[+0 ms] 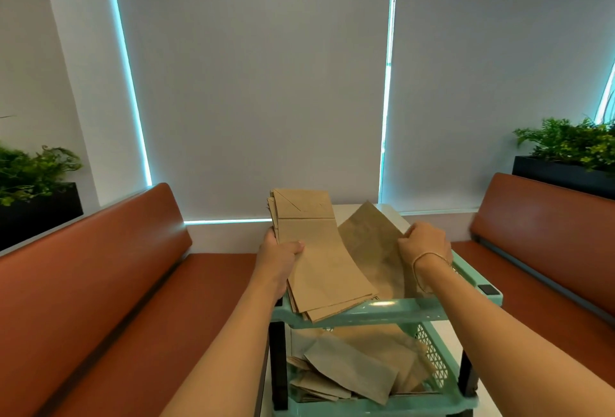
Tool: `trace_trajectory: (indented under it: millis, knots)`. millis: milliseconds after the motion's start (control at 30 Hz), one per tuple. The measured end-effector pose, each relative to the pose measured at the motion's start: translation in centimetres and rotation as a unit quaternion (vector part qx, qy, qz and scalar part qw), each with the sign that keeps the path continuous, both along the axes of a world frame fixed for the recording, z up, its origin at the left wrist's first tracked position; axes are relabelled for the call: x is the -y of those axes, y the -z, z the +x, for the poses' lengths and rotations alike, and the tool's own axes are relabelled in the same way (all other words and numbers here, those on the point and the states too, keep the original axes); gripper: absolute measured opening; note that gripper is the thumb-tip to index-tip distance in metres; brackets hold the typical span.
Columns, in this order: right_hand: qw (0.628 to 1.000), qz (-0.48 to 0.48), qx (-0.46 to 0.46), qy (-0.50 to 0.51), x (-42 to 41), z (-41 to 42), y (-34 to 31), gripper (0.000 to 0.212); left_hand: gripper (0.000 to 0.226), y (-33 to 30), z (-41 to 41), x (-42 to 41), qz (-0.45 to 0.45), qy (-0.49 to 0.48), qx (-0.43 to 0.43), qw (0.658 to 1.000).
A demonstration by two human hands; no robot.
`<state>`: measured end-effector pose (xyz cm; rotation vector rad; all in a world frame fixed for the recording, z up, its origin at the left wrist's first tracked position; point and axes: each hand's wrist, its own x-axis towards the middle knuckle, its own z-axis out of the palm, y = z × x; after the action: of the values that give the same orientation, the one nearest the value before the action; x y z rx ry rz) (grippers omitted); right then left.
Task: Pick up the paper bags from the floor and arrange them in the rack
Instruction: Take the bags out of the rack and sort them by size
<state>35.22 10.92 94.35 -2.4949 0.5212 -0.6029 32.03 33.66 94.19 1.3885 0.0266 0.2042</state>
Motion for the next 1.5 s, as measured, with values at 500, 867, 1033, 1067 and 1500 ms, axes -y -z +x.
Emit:
trace_trajectory:
  millis: [500,867,1033,1067,1500]
  knots:
    - [0.830,0.524,0.144,-0.126,-2.0,-0.7,-4.3,0.004,0.026,0.5,0.7,-0.1,0.025,-0.018,-0.012,0.999]
    - [0.916,0.388,0.018,-0.099,-6.6,-1.9,-0.2,0.009,0.034,0.3,0.8,-0.1,0.010,-0.012,-0.014,1.000]
    - [0.935,0.328,0.027,-0.133,-7.5,-2.3,-0.3,0.010,0.039,0.6,0.8,-0.1,0.010,-0.008,-0.010,1.000]
    - [0.936,0.324,0.018,-0.140,-7.5,-2.2,-0.2,0.010,0.037,0.8,0.9,-0.1,0.014,-0.012,-0.010,1.000]
    - [0.981,-0.027,-0.194,0.005,-0.8,0.4,2.4,0.070,0.033,1.4,1.5,-0.2,0.029,-0.025,-0.002,0.999]
